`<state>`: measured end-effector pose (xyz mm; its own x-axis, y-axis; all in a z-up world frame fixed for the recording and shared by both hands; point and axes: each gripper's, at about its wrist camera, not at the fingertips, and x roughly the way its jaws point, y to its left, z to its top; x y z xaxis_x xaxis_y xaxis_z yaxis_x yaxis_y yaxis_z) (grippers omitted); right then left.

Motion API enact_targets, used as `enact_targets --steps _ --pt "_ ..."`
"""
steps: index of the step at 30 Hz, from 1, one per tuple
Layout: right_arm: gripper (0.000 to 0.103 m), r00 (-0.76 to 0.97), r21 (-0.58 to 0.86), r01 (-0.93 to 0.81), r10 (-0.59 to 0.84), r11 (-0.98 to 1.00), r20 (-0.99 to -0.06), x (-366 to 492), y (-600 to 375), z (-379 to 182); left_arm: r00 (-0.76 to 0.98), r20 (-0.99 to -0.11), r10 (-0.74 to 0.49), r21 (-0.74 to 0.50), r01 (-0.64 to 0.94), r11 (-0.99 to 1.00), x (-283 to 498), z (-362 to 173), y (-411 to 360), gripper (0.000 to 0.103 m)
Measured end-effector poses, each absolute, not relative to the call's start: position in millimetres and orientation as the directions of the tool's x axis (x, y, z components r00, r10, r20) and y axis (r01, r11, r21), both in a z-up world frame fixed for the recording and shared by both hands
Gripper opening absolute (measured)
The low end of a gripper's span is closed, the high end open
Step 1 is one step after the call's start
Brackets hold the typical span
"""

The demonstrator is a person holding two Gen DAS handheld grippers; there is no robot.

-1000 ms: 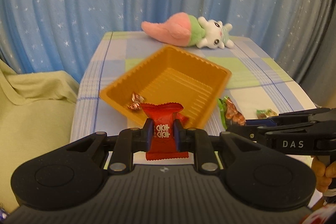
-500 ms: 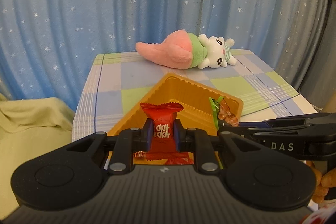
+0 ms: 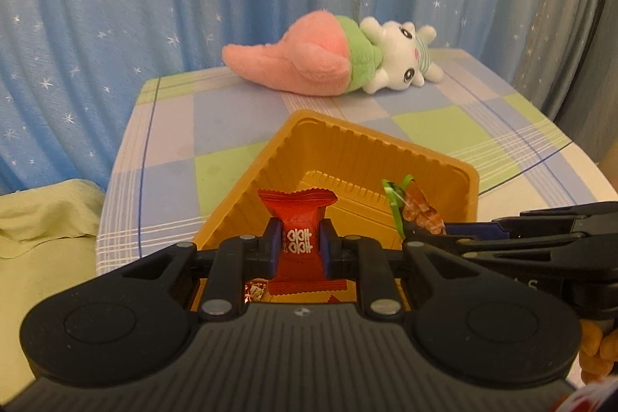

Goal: Organize snacks
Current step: 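Carry both snacks into the orange tray and open both grippers to release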

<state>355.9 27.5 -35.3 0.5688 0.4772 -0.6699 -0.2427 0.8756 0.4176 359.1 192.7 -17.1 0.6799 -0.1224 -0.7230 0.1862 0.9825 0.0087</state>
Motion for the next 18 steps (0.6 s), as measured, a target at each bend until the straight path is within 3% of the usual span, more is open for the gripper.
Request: enact_targets --steps 7,11,18 --pt "0.03 0.568 0.42 -0.195 0.451 0.886 -0.688 374.6 23.0 -44.9 0.64 -0.755 -0.138 -0.006 0.204 0.979 375.8 -32.4 188.1 0.019" --pt "0.031 0.567 0.431 -0.183 0.453 0.884 -0.688 379.8 18.9 -45.4 0.631 -0.761 -0.15 -0.028 0.199 0.98 378.0 -35.8 189.4 0.033" --pt "0.04 0.557 0.448 -0.179 0.465 0.876 -0.688 377.3 13.5 -44.6 0.618 -0.771 -0.15 -0.048 0.179 0.983 369.7 -35.3 194.1 0.037"
